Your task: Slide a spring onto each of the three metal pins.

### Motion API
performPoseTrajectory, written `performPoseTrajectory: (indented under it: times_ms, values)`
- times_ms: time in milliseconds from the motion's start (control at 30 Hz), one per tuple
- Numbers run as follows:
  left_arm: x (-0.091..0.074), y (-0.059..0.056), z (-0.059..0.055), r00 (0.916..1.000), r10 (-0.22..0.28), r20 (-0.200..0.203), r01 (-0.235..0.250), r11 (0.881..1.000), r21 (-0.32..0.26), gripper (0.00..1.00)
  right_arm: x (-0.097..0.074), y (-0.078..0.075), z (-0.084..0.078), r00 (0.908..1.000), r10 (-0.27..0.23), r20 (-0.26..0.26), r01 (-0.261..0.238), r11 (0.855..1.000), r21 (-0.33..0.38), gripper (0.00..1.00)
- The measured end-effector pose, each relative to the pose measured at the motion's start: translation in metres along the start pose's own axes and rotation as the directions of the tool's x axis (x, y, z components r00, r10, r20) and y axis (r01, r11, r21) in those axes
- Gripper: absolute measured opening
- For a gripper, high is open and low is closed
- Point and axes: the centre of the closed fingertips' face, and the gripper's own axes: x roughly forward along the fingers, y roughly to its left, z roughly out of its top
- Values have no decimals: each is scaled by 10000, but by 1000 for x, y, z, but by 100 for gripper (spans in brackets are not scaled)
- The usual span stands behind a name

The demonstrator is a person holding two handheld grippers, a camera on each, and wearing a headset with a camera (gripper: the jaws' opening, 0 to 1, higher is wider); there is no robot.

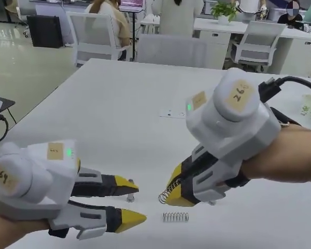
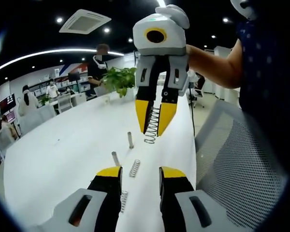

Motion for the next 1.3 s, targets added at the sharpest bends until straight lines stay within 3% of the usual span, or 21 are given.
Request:
performPoseTrajectory:
  times_ms: [467, 933, 1167, 1300]
  values:
    - [-19, 11, -26, 9965, 827, -114, -834, 9928, -856, 37, -14, -18, -23, 9990, -389, -214, 401, 9975, 583, 9]
    - [-25, 17, -46, 9894, 1443, -162, -1451, 9780, -1495, 53, -35, -44, -53, 9942, -711, -809, 806, 9892, 1221, 9]
    - [-23, 17, -53, 9890, 1452, -275, -1477, 9754, -1638, 58, -43, -59, -76, 9873, -829, -1353, 1046, 9812, 1623, 9]
    - [-23, 17, -54, 9885, 1486, -283, -1513, 9739, -1694, 60, -42, -69, -90, 9772, -872, -1934, 1193, 9797, 1611, 9]
